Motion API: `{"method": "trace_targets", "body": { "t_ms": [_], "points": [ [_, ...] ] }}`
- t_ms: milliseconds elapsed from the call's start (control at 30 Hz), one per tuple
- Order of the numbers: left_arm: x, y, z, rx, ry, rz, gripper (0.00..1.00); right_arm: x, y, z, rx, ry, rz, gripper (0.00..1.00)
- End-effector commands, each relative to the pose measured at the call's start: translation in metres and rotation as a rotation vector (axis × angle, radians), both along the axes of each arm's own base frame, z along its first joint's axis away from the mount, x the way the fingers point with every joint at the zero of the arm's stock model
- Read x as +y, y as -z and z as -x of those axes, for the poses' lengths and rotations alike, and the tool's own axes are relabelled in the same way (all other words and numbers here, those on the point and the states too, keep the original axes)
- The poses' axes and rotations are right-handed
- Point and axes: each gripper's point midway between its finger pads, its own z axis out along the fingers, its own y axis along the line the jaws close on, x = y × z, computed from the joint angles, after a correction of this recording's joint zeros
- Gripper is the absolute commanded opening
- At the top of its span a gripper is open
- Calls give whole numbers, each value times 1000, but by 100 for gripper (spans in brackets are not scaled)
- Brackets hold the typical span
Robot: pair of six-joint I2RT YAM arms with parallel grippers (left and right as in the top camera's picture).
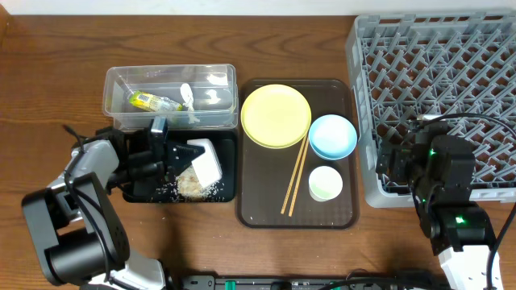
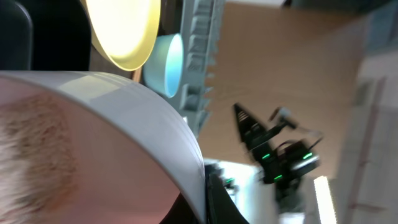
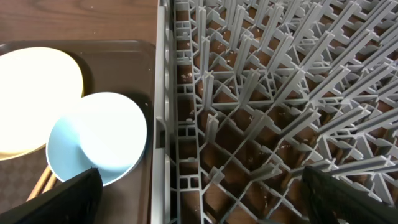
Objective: Sort waste into correct bins and load items into the dishwasher rack
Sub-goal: 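Tip the rice bowl over the black tray to dump the rice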
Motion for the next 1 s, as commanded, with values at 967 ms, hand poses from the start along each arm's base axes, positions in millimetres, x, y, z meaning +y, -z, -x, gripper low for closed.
{"method": "trace_targets", "body": {
  "t_ms": [967],
  "points": [
    [30, -6, -22, 43, -118, 93, 6, 2, -6, 0, -8, 3, -9, 99]
  ]
}}
